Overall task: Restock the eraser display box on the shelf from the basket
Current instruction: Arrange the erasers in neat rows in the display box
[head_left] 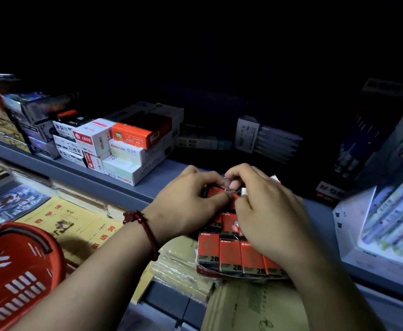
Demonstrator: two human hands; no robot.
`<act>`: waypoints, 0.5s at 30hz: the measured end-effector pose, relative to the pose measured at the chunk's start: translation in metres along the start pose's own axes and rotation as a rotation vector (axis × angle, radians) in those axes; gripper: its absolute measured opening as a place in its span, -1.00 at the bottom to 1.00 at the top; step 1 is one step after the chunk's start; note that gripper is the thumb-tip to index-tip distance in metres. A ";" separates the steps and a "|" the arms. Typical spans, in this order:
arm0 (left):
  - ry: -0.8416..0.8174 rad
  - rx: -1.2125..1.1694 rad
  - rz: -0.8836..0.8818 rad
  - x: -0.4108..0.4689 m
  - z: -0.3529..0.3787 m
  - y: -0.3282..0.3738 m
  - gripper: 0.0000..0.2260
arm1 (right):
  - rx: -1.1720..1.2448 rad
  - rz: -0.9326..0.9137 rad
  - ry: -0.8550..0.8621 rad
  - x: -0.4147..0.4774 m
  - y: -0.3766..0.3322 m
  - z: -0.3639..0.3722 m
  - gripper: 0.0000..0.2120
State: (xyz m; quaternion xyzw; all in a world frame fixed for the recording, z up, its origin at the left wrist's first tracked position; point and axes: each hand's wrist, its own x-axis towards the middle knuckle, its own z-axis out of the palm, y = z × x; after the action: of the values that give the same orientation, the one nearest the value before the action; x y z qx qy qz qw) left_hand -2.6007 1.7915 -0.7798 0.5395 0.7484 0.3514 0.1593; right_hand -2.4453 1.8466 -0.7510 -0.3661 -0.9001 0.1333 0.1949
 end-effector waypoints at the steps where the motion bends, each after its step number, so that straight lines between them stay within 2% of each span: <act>1: -0.015 0.006 -0.018 0.001 0.000 0.001 -0.80 | 0.010 -0.001 -0.001 0.000 0.001 0.000 -0.64; 5: -0.016 -0.040 -0.068 0.006 -0.001 0.004 -0.82 | 0.133 0.007 0.001 -0.001 0.004 -0.001 -0.52; 8: -0.013 -0.261 -0.091 0.006 0.001 0.006 -0.89 | 0.136 0.012 0.044 -0.003 0.002 -0.001 -0.44; 11: 0.000 -0.487 -0.096 0.002 0.001 0.005 -0.86 | 0.119 0.024 0.123 -0.002 0.002 0.001 -0.52; 15: 0.089 -0.538 -0.071 0.000 0.004 -0.002 -0.91 | 0.077 0.024 0.126 -0.001 0.003 0.002 -0.70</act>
State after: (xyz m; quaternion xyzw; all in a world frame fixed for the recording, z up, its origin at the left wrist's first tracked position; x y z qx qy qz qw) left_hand -2.5996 1.7922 -0.7837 0.4354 0.6529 0.5551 0.2758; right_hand -2.4441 1.8479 -0.7540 -0.3770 -0.8758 0.1470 0.2633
